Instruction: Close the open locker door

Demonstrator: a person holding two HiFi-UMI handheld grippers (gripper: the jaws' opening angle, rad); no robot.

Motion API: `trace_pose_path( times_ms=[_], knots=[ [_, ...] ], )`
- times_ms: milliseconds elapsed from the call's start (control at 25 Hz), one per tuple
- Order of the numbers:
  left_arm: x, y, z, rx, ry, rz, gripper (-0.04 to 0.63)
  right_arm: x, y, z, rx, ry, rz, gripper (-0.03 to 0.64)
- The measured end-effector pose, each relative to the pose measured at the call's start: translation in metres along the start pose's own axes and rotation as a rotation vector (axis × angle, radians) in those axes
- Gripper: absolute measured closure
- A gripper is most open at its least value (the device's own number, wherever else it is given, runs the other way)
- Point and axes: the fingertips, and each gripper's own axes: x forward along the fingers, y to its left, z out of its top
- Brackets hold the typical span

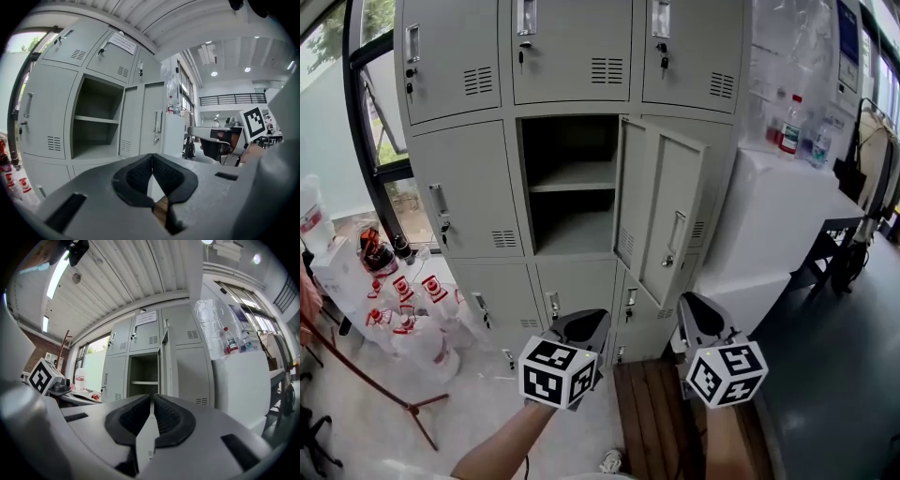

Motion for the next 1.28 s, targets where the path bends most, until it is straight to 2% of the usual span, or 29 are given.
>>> trace_pose_path(
  times_ms=[360, 560, 920, 1280],
  knots=[
    [0.058, 0.009, 0.016, 0.012, -0.003, 0.042, 0.588, 0.041, -0.043, 0.009, -0.006, -0.027, 0.063, 0.609],
    [0.08, 0.012, 0.018, 0.015, 0.003, 0.061, 0.588, 0.058, -0.058, 0.01, 0.001, -0.036, 0.114, 0.563],
    [0.101, 0.024, 0.019, -0.003, -0.001, 0.102, 0.588, 0.077, -0.067, 0.018, 0.013, -0.064, 0.231, 0.52],
    [0.111, 0.029, 0.024, -0.002, -0.024, 0.112, 0.588, 0.089, -0.075, 0.024, 0.033, -0.107, 0.323, 0.514]
  ],
)
